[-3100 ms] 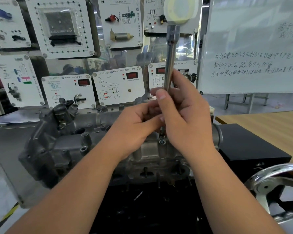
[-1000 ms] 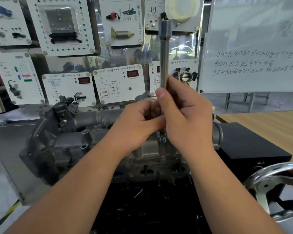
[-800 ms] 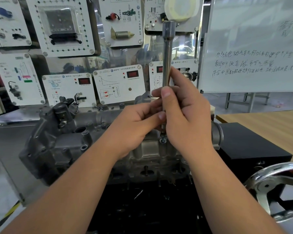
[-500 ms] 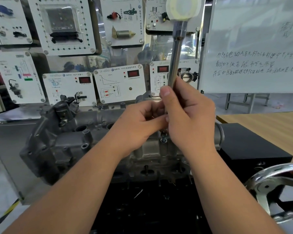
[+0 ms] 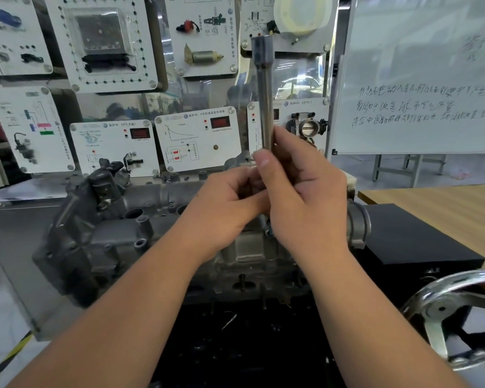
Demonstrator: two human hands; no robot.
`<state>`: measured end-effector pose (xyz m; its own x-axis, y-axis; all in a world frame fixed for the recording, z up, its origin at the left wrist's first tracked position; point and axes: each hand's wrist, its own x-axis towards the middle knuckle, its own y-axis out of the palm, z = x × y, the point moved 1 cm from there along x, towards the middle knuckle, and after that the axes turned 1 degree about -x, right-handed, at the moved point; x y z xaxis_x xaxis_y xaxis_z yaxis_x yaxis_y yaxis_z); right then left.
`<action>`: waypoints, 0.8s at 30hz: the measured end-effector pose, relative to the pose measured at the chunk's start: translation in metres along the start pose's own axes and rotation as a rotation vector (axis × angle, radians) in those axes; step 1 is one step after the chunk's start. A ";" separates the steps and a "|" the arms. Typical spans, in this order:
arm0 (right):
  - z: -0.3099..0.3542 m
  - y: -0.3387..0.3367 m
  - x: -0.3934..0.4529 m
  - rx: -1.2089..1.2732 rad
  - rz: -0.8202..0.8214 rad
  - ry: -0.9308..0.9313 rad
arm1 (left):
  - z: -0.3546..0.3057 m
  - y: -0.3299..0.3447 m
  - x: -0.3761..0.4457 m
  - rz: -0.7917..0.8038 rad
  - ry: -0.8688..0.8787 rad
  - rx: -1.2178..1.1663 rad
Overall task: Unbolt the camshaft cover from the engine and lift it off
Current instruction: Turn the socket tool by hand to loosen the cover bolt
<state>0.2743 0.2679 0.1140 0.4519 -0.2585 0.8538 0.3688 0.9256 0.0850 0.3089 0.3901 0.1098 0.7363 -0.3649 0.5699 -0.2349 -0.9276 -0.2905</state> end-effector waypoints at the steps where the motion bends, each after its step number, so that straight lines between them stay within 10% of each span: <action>1: 0.000 0.000 0.000 -0.016 0.007 -0.006 | -0.001 0.000 -0.001 0.024 -0.007 -0.043; 24: 0.004 -0.005 0.005 0.048 0.065 0.047 | 0.000 0.000 0.000 -0.028 -0.034 -0.018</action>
<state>0.2715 0.2632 0.1198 0.5120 -0.2091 0.8332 0.2985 0.9528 0.0558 0.3086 0.3902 0.1098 0.7635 -0.3364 0.5513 -0.2255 -0.9388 -0.2605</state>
